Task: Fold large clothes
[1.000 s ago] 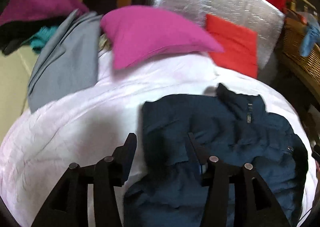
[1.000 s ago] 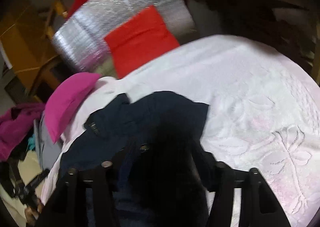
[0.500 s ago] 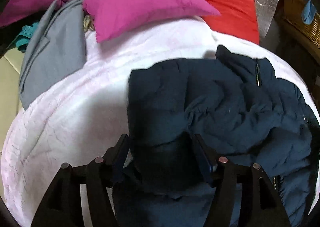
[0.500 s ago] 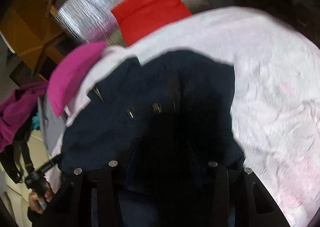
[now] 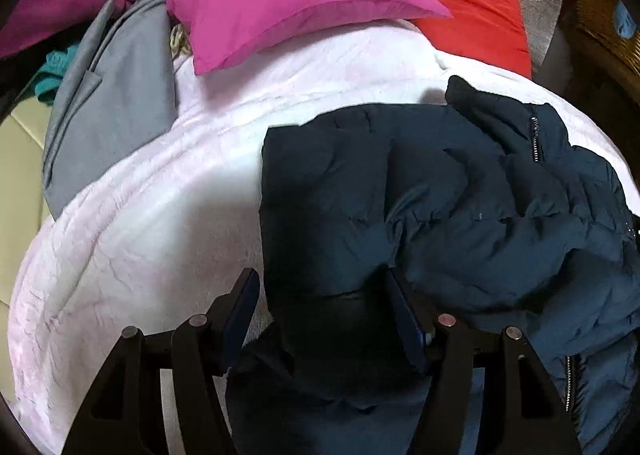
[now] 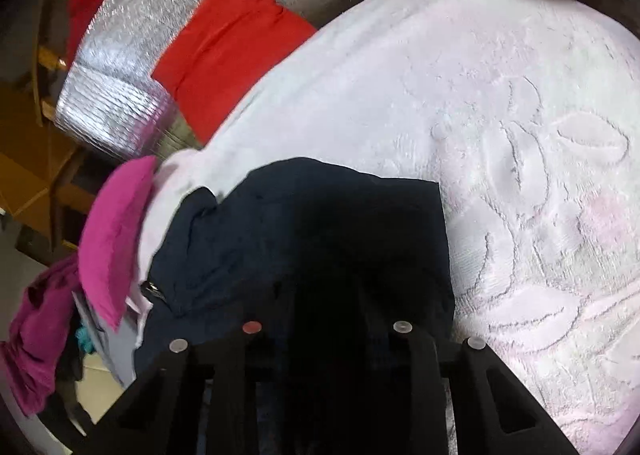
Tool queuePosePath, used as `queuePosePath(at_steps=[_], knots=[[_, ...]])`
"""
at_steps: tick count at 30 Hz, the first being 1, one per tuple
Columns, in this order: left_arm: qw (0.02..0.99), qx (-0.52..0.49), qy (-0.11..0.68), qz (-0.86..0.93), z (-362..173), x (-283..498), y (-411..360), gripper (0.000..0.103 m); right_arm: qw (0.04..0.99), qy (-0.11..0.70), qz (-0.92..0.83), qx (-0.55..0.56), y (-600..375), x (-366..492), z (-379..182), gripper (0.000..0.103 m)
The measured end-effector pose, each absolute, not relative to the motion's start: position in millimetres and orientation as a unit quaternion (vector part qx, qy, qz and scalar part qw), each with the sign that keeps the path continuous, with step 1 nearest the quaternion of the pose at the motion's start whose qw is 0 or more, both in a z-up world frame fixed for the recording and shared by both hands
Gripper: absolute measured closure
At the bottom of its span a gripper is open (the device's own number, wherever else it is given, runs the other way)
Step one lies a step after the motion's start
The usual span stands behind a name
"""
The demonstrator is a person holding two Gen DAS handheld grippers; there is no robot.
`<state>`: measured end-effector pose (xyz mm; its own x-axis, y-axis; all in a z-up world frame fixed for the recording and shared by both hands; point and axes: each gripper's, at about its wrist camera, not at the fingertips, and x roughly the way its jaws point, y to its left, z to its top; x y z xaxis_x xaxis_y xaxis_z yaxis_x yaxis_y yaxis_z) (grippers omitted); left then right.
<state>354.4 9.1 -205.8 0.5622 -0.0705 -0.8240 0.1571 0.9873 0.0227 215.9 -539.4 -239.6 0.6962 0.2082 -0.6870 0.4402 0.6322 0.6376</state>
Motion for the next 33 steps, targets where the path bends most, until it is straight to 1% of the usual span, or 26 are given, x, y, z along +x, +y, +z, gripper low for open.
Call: queuePosePath(at_steps=[7, 13, 16, 19, 22, 25, 29, 33], knots=[[0.896, 0.055, 0.435, -0.075, -190.9, 339.0, 5.9, 0.037, 0.848, 0.366, -0.052, 0.381, -520.8, 156.6, -204.7, 0.071], [0.912, 0.06, 0.397, -0.086, -171.3, 323.9, 3.2, 0.037, 0.863, 0.368, -0.028, 0.346, -485.5, 118.9, -194.0, 0.07], [0.917, 0.066, 0.383, -0.087, -165.2, 319.9, 2.2, 0.037, 0.862, 0.376, -0.021, 0.34, -476.6, 114.8, -200.4, 0.071], [0.921, 0.071, 0.374, -0.087, -161.0, 318.2, 2.4, 0.037, 0.843, 0.42, -0.041, 0.333, -474.0, 130.3, -222.8, 0.07], [0.922, 0.073, 0.371, -0.085, -159.7, 318.2, 3.0, 0.037, 0.834, 0.422, -0.044, 0.353, -477.0, 135.6, -232.2, 0.072], [0.922, 0.073, 0.372, -0.081, -160.6, 319.5, 3.4, 0.037, 0.843, 0.42, -0.049, 0.333, -472.1, 133.6, -218.4, 0.072], [0.922, 0.073, 0.373, -0.077, -161.3, 319.5, 3.6, 0.037, 0.872, 0.379, -0.036, 0.309, -461.5, 122.9, -184.8, 0.071], [0.921, 0.081, 0.373, -0.074, -163.0, 318.8, 1.7, 0.037, 0.885, 0.364, 0.01, 0.289, -436.6, 125.7, -165.7, 0.071]])
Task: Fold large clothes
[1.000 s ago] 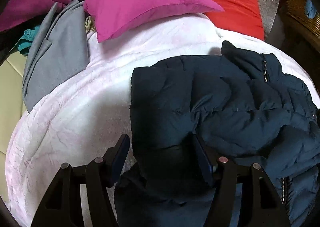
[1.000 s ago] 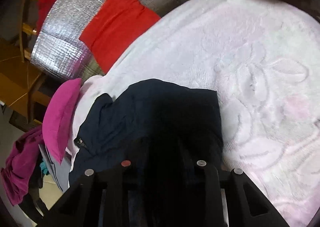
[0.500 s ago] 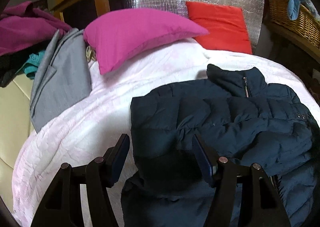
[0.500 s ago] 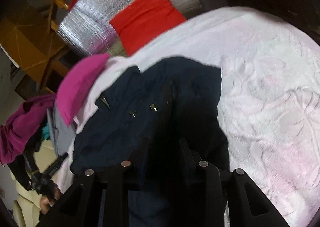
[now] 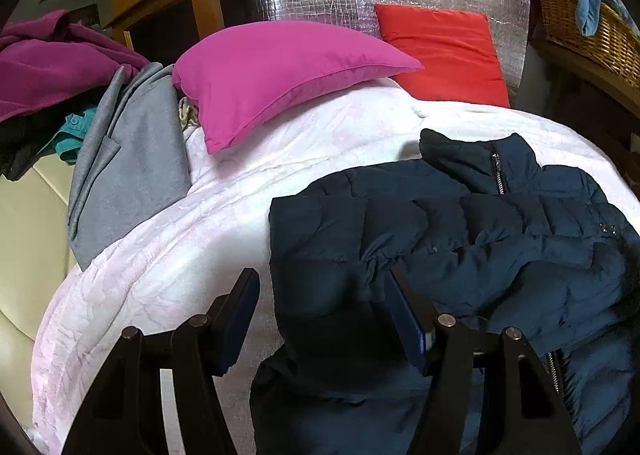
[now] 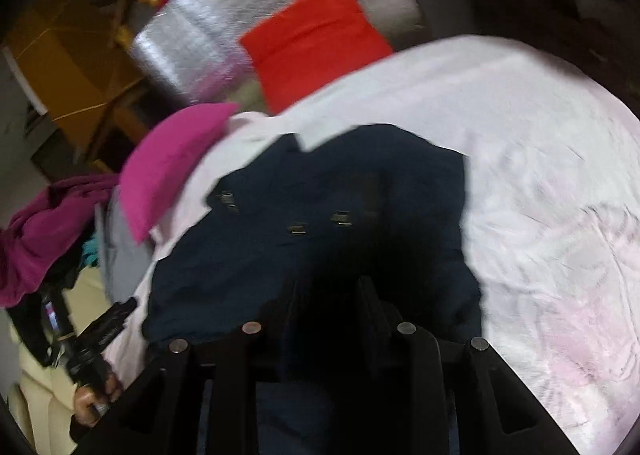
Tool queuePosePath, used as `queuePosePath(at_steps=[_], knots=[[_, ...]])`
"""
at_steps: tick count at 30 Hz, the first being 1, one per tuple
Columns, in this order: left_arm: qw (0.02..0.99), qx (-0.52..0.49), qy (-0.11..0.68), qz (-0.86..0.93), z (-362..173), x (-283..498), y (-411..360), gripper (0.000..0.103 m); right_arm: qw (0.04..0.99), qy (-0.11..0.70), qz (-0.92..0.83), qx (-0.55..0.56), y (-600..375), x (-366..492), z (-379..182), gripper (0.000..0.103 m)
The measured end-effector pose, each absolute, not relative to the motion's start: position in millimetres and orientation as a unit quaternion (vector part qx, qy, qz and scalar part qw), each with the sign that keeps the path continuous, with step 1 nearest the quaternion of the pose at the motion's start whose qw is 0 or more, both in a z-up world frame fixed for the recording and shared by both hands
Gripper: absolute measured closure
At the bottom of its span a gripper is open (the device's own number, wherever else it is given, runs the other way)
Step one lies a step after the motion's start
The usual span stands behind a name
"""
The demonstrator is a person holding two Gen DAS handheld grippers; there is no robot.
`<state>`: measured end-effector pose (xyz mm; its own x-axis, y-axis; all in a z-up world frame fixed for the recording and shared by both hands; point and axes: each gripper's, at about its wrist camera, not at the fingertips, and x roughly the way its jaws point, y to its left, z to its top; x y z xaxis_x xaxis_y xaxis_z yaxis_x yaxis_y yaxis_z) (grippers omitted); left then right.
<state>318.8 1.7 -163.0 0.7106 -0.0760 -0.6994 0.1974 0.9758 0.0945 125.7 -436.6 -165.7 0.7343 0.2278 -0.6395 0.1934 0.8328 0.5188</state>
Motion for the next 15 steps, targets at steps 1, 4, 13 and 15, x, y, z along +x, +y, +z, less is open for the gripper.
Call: queuePosePath(at_steps=[1, 4, 13, 15], knots=[[0.921, 0.083, 0.374, -0.074, -163.8, 318.9, 1.1, 0.037, 0.886, 0.365, 0.02, 0.285, -430.3, 127.8, -164.1, 0.071], [0.919, 0.091, 0.377, -0.071, -167.5, 319.7, -0.8, 0.037, 0.885, 0.374, 0.051, 0.274, -408.4, 140.2, -166.4, 0.071], [0.896, 0.125, 0.421, -0.064, -203.7, 330.1, -13.2, 0.037, 0.842, 0.455, 0.059, 0.282, -379.6, 191.6, -229.1, 0.071], [0.896, 0.123, 0.422, -0.063, -205.7, 329.9, -13.6, 0.037, 0.84, 0.457, 0.064, 0.287, -381.2, 189.9, -226.5, 0.071]])
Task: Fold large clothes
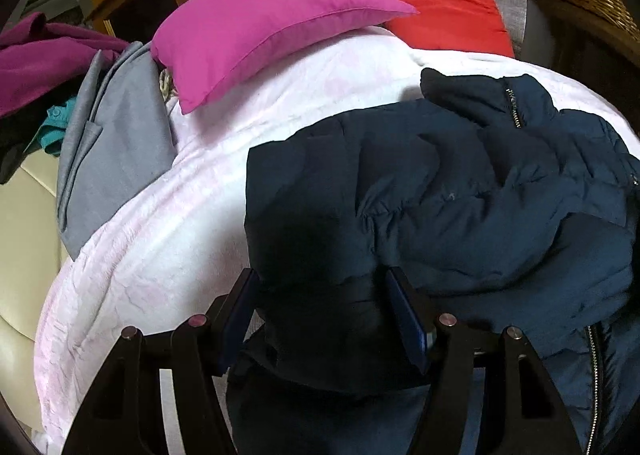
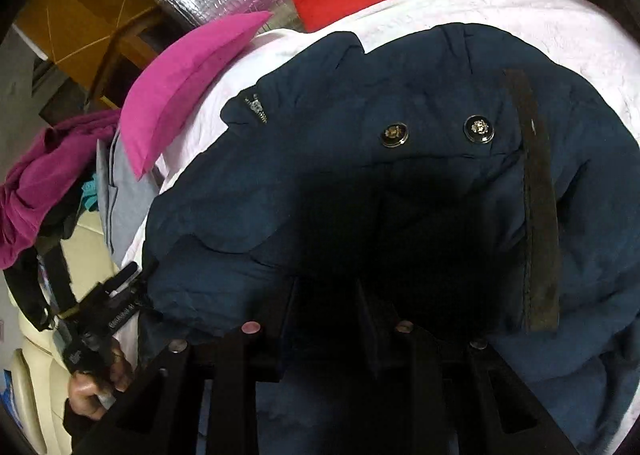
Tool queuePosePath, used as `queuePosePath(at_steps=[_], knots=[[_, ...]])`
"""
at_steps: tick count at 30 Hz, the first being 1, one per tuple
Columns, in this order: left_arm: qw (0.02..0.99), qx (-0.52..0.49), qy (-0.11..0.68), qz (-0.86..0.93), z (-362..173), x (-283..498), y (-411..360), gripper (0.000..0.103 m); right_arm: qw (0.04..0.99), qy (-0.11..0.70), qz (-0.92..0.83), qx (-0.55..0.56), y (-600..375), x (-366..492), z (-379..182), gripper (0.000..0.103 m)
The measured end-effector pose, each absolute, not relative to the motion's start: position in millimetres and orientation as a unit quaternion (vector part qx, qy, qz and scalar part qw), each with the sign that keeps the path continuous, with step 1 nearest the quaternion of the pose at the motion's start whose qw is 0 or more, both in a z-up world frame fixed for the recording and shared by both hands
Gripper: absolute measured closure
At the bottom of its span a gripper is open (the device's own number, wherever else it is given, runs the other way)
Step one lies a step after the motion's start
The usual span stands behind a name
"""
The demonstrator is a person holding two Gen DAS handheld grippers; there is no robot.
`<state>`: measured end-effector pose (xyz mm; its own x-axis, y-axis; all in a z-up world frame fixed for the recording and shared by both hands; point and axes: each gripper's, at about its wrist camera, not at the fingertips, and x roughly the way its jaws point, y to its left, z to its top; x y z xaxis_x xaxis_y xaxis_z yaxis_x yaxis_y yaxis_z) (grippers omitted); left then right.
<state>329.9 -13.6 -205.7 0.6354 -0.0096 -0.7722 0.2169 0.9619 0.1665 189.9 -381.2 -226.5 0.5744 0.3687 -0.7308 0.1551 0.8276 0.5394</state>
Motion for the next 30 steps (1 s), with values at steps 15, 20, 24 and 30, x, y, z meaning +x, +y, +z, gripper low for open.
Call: queuePosePath(at_steps=[15, 20, 24, 30], knots=[[0.903, 0.072, 0.42, -0.064, -186.6, 265.5, 6.0, 0.036, 0.852, 0.413, 0.033, 0.319, -447.5, 60.8, -196.9, 0.052], [0.897, 0.088, 0.427, -0.071, -191.5, 218.4, 5.2, 0.036, 0.849, 0.422, 0.027, 0.317, -455.6, 15.8, -201.6, 0.052], [0.896, 0.105, 0.424, -0.082, -189.3, 183.2, 6.8, 0.036, 0.845, 0.416, 0.029, 0.335, -461.3, -8.7, -205.4, 0.052], [0.896, 0.103, 0.429, -0.059, -169.3, 134.2, 35.3, 0.035, 0.848, 0.396, 0.039, 0.35, -464.8, -35.2, -197.5, 0.052]])
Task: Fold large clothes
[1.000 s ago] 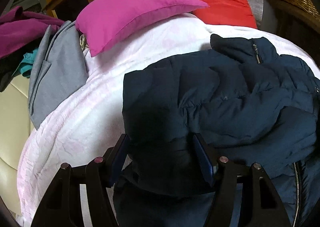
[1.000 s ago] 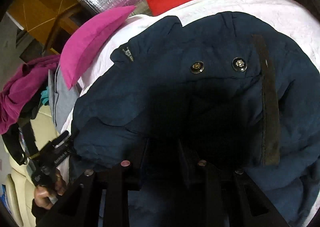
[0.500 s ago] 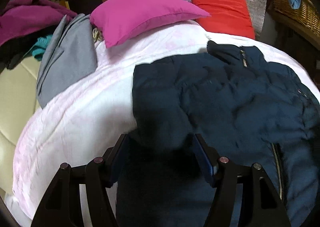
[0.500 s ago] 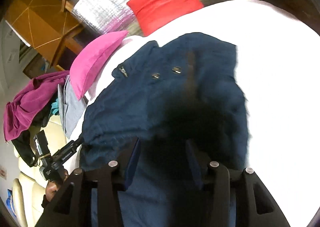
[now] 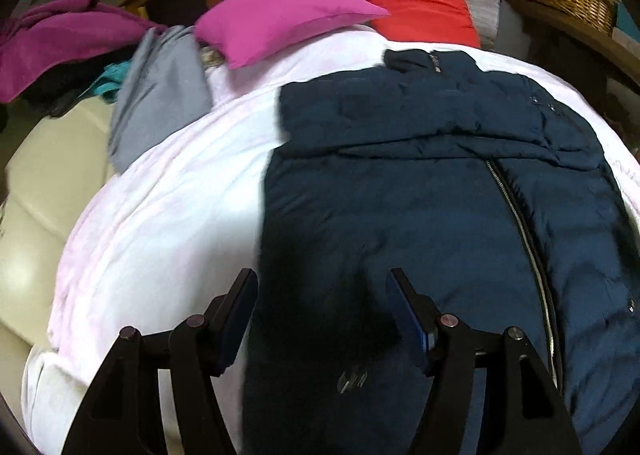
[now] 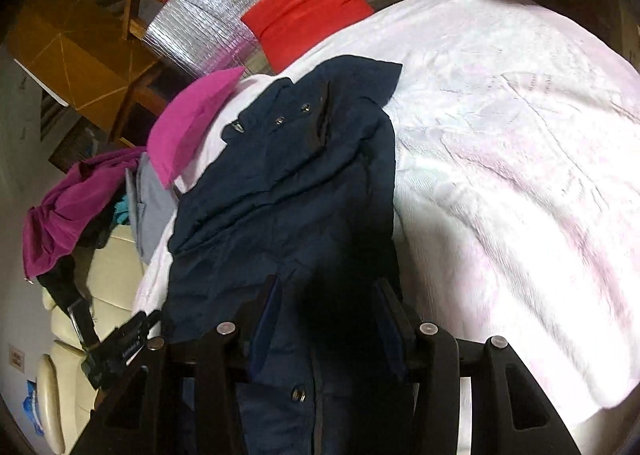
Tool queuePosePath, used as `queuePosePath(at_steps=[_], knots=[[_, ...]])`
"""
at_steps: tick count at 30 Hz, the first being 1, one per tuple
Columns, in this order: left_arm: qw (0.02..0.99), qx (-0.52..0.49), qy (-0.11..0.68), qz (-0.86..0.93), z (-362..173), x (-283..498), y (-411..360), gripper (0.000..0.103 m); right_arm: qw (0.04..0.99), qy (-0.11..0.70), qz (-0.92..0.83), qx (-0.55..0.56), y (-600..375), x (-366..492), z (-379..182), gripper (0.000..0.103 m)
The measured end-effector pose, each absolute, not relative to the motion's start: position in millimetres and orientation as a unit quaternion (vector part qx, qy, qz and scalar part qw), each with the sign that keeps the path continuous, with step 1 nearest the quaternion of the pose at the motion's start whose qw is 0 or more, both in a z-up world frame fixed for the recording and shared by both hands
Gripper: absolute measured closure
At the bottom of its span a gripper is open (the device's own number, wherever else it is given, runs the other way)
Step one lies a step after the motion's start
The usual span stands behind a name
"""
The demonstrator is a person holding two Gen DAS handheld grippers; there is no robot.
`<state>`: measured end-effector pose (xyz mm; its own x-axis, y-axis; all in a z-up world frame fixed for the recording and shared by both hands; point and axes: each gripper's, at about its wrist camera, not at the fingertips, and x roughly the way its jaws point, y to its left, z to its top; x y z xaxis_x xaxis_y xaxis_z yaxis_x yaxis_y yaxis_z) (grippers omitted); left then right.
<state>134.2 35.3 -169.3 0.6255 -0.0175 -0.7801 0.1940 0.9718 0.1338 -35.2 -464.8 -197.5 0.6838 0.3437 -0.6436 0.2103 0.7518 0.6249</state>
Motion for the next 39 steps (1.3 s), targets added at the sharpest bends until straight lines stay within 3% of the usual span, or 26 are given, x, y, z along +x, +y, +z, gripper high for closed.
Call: queuePosePath(at_steps=[9, 13, 15, 24, 39], knots=[[0.909, 0.104, 0.402, 0.017, -128.4, 67.1, 102.4, 0.028, 0.853, 0.384, 0.056, 0.349, -465.7, -91.2, -191.3, 0.046], [0.898, 0.113, 0.423, 0.037, -142.8, 47.7, 128.3, 0.028, 0.853, 0.397, 0.052, 0.335, -465.4, -119.7, -200.5, 0.044], [0.891, 0.106, 0.438, 0.041, -153.3, 44.4, 136.9, 0.028, 0.846, 0.408, 0.052, 0.34, -466.3, -127.1, -210.3, 0.037], [0.873, 0.121, 0.472, 0.009, -180.7, 37.8, 127.1, 0.028, 0.823, 0.432, 0.062, 0.364, -447.7, -122.7, -233.7, 0.037], [0.802, -0.08, 0.576, -0.136, -220.6, 57.1, 139.5, 0.028, 0.804, 0.455, 0.056, 0.378, -443.0, -120.4, -255.4, 0.037]])
